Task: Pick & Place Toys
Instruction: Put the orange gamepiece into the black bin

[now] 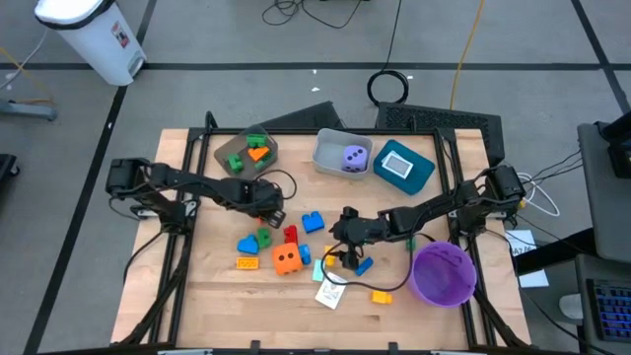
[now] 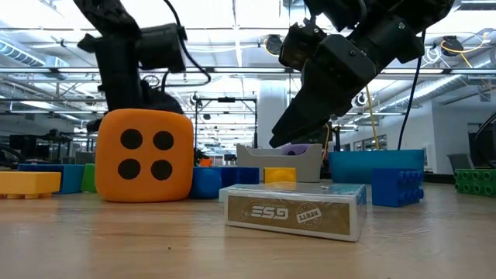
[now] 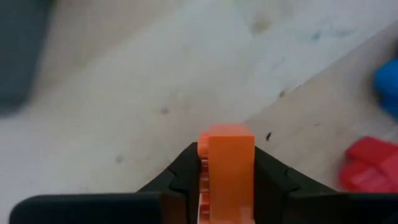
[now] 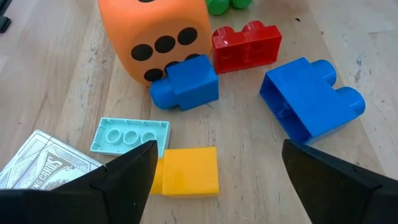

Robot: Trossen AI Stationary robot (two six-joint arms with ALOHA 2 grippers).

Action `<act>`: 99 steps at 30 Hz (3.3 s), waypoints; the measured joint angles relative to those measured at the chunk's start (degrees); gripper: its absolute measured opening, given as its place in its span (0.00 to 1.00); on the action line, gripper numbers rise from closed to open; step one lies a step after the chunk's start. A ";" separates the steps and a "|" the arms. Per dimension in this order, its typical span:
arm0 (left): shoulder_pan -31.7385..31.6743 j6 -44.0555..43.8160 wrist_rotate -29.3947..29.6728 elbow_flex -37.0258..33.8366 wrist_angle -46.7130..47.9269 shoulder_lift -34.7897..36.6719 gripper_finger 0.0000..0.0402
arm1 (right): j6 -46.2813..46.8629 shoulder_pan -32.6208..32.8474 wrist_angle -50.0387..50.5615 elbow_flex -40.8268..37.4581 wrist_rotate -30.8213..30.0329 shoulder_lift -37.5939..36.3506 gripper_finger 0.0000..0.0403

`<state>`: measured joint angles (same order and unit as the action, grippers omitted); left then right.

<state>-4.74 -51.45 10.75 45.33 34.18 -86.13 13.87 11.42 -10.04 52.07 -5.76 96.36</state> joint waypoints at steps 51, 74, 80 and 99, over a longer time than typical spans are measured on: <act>-41.30 26.76 3.87 13.90 10.47 -4.75 0.29 | -1.09 -0.07 -0.88 0.00 -0.12 0.00 0.83; -42.92 22.61 2.58 13.87 7.57 -6.57 0.29 | -1.09 -0.07 -0.88 0.00 -0.08 0.00 0.83; -42.92 22.61 2.60 13.87 7.22 -6.57 0.29 | -1.07 -0.07 -0.88 0.00 -0.07 0.00 0.83; -42.88 22.17 1.70 13.87 7.75 -6.57 0.29 | -2.60 -0.07 -0.88 0.00 -0.02 -0.02 0.83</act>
<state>-47.62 -29.28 12.45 59.20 41.93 -92.71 11.27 11.35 -10.92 52.07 -5.78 96.33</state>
